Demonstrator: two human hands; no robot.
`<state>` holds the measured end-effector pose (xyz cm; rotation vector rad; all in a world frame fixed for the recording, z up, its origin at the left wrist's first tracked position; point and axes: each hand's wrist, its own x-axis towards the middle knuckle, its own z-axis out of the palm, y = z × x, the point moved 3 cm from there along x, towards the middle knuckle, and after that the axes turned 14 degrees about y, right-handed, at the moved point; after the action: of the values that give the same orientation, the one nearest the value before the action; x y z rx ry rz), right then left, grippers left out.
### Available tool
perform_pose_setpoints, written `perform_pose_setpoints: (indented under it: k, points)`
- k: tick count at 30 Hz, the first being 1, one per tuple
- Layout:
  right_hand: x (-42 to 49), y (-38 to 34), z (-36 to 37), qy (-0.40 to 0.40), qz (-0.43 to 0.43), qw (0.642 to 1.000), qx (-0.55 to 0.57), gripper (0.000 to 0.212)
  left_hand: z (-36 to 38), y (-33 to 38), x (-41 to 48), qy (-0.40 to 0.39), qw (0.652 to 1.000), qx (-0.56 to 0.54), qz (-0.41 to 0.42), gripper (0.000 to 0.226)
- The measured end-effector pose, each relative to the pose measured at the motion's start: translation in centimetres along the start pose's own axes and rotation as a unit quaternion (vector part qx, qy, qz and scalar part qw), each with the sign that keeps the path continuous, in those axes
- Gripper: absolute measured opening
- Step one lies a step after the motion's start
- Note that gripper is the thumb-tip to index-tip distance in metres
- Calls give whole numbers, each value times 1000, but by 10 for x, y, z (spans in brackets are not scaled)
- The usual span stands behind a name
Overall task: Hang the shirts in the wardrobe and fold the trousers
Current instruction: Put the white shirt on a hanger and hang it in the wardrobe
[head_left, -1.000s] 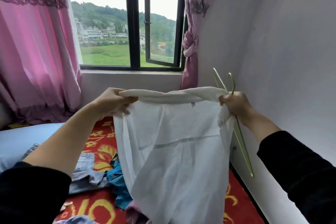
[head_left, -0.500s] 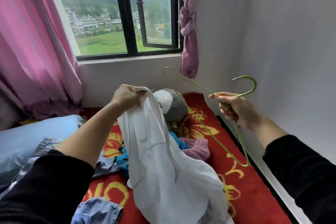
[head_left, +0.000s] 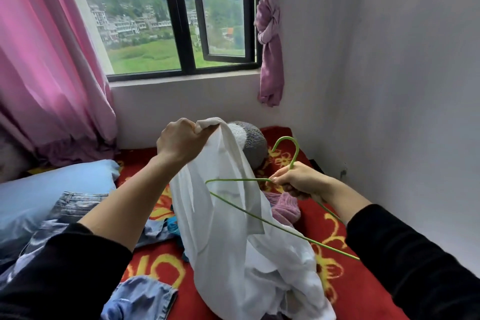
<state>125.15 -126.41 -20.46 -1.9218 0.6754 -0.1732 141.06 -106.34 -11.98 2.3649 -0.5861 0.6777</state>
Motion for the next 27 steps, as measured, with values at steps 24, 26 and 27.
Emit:
perform_pose_setpoints:
  k: [24,26,27]
  points:
    - [-35,-58,50,-44,-61,958,277,5,10,12,-42,-101,962,-61,245,38]
    - [-36,-53,45,-118,-36,943,311,18,6,11,-41,-81,959,-135,236,39]
    - [-32,-49,42,-130,-22,941,311,25,3,11,-41,-68,958,-152,233,38]
